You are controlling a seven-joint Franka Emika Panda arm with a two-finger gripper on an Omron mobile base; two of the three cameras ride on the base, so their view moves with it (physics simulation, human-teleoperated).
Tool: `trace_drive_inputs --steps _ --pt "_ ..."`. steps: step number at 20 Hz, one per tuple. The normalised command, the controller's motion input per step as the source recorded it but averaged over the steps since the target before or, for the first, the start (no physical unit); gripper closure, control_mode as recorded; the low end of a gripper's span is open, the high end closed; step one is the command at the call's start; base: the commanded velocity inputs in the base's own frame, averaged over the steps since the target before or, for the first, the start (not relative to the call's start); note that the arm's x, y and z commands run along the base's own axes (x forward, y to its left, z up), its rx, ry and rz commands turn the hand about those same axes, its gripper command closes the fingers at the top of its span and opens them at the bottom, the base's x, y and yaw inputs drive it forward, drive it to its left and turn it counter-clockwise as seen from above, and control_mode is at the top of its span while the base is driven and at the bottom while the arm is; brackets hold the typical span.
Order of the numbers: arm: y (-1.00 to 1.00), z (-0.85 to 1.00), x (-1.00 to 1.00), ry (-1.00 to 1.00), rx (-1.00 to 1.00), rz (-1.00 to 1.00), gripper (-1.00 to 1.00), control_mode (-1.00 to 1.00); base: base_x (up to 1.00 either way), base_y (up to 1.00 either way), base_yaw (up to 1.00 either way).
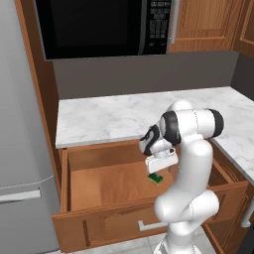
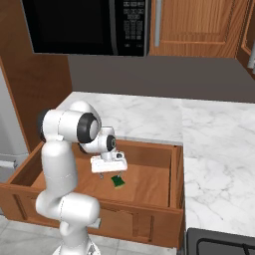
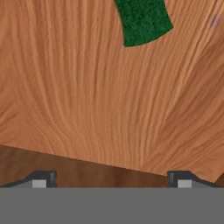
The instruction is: Restock the sink supplies by placing the sponge and soap dispenser on the counter and next to the sink. Make sure the soap dispenser is upright.
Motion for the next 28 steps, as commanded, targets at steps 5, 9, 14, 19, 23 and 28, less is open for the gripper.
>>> trace_drive_inputs --steps 5,9,14,19,23,28 --pt "-0.07 -0.13 0.01 -0.06 0.15 0.19 -1.0 -1.0 0.0 0.0 0.0" --pt "-0.1 -0.1 0.0 -0.07 0.16 0.19 -1.0 -1.0 0.0 0.0 0.0" --pt "-0.02 -0.11 0.02 -0.11 0.07 0.11 -1.0 -1.0 0.0 0.0 0.0" --pt "0.0 -0.2 0.12 -0.18 0.01 0.02 -1.0 -1.0 0.0 0.0 0.0" --pt "0.0 -0.23 0.08 -0.2 0.0 0.01 -1.0 -1.0 0.0 0.0 0.0" --pt "0.0 -0.18 0.1 -0.16 0.0 0.0 -1.0 -1.0 0.0 0.0 0.0"
